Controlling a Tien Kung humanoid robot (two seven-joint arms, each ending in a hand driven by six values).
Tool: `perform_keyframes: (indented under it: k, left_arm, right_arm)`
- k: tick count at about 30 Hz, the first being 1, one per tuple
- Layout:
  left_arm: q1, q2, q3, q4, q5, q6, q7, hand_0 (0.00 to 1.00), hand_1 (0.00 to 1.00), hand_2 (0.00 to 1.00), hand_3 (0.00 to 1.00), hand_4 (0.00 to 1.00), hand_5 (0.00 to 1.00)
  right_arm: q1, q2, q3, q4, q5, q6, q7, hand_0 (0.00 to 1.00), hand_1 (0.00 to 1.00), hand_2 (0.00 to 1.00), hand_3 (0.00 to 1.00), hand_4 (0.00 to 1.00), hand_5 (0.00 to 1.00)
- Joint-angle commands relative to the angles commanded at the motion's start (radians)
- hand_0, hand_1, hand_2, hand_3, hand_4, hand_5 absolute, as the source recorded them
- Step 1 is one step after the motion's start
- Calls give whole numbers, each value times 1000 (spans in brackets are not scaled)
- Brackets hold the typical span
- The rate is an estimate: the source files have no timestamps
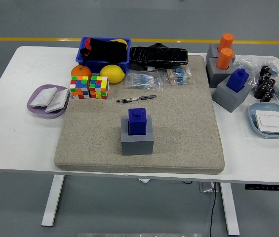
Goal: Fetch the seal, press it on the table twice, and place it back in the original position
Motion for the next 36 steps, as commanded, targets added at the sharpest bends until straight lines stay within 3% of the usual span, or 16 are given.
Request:
perform_keyframes:
  k: [36]
  left_arm:
    - [1,-2,-14,-16,6,1,4,873,862,843,853,809,174]
  right_arm:
    - [1,8,21,-1,-6,3,0,783,693,663,644,805,468]
